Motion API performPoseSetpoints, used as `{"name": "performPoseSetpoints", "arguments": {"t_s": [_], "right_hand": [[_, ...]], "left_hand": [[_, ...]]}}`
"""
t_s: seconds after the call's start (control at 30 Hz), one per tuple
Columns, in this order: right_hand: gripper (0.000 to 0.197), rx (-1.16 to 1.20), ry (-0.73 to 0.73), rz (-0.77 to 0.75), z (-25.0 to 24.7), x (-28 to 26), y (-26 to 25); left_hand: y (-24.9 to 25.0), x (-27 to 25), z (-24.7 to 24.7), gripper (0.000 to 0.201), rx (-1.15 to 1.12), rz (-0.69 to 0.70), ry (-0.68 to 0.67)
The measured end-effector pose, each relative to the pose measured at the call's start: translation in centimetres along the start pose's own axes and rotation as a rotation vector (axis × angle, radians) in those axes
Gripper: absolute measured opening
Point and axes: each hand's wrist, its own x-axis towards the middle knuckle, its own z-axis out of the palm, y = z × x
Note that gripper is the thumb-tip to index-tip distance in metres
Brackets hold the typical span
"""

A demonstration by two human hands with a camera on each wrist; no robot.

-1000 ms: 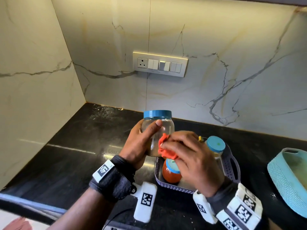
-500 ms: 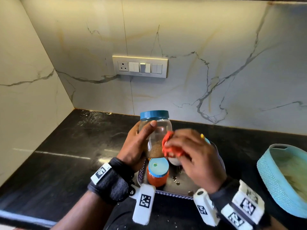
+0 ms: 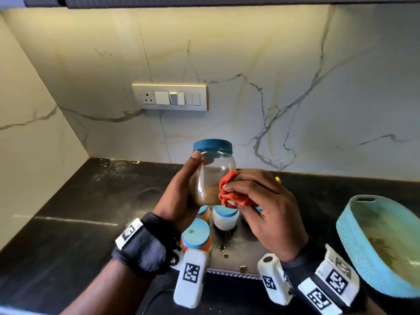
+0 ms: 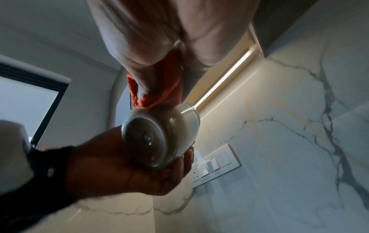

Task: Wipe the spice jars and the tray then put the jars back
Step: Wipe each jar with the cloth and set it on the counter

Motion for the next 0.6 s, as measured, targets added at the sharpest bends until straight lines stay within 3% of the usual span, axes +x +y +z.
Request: {"name": "performPoseSetpoints", "arguments": {"t_s": [0.1, 0.2, 0.43, 0.6], "right_hand": [[0.027, -0.083, -0.072, -0.057, -0.2, -0.8, 0.8], [0.02, -0.087, -0.101, -0.128, -0.6, -1.2, 0.8], [0.018, 0.11, 0.134, 0.164, -2.6, 1.7, 2.8], [0.027, -0.027, -0.043, -0.005, -1.9, -1.3, 0.7]], "left_hand": [[0.4, -0.1, 0.7, 0.047, 0.096, -0.034, -0.01], [-0.5, 0.4, 1.4, 0.071, 0.229, 0.063, 0.023], [-2.0, 0.9, 2.8, 0.065, 0.169, 0.078, 0.025], [-1.5, 1.3, 2.7, 0.064, 0.095, 0.054, 0.039]]}}
